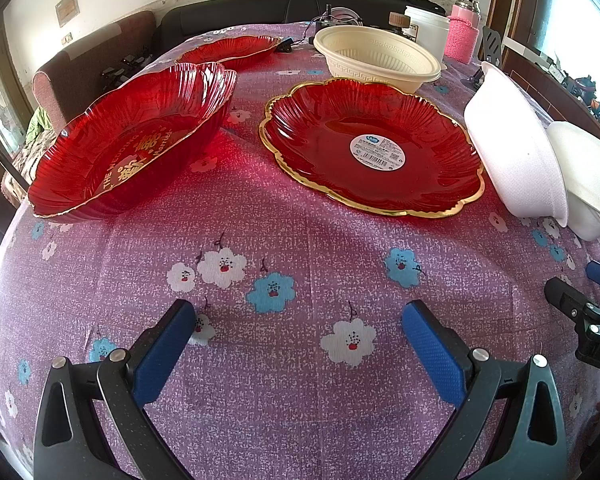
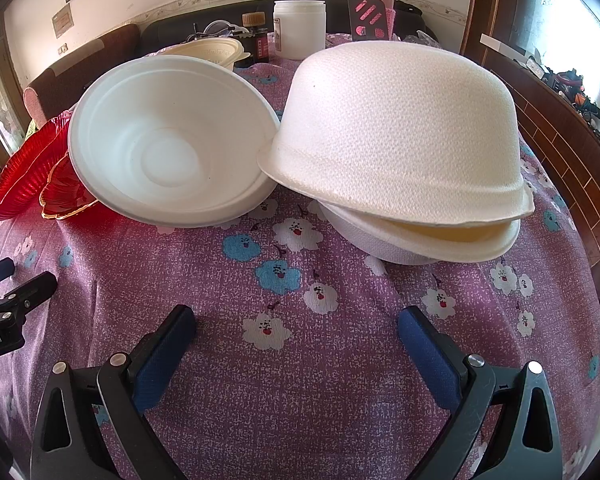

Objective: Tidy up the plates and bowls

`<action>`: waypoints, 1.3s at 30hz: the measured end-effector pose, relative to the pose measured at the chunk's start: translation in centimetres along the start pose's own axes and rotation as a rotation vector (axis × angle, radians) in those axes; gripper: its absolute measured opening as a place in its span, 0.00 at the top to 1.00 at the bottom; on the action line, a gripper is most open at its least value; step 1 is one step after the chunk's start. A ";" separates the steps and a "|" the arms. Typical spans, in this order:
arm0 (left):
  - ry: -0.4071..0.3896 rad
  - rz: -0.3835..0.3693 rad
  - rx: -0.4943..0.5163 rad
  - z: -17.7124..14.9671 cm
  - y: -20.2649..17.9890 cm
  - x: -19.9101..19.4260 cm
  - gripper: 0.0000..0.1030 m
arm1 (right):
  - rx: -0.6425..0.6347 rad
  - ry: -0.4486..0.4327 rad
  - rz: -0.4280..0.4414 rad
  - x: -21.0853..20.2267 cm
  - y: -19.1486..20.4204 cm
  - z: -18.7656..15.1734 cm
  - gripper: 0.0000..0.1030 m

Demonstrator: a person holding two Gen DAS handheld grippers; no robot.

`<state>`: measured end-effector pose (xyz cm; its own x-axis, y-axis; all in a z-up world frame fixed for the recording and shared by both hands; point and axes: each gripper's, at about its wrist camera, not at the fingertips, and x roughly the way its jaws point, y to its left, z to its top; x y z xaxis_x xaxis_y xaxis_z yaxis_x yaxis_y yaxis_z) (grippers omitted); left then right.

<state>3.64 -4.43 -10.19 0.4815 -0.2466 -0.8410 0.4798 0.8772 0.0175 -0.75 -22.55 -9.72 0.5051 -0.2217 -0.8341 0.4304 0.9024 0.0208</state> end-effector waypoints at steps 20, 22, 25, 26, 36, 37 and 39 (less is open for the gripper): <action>0.060 -0.097 0.059 -1.1 3.9 -3.2 0.00 | -0.053 0.161 0.121 -2.8 0.2 -2.2 0.01; 0.024 -0.099 0.034 -0.9 5.6 -4.7 0.00 | -0.083 0.148 0.160 -3.9 0.8 -2.6 0.05; -0.028 -0.065 -0.004 -0.3 8.4 -6.7 0.00 | -0.133 0.111 0.221 -5.8 2.3 -2.3 0.12; -0.036 -0.060 -0.021 -0.1 9.4 -7.2 0.00 | -0.149 0.094 0.246 -6.4 2.9 -1.8 0.14; -0.005 -0.069 -0.239 3.3 19.9 -8.6 0.13 | -0.153 0.043 0.479 -7.5 9.9 7.7 0.19; 0.010 -0.073 -0.252 3.5 20.4 -8.4 0.20 | -0.143 0.049 0.502 -7.2 10.7 8.7 0.22; 0.044 -0.096 -0.293 4.4 21.9 -7.6 0.20 | -0.125 0.070 0.544 -6.4 12.5 10.8 0.29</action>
<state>13.74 14.86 -1.04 0.4090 -0.3215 -0.8540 0.2865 0.9338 -0.2144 9.47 -13.78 1.81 0.5766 0.3093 -0.7562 0.0277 0.9176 0.3965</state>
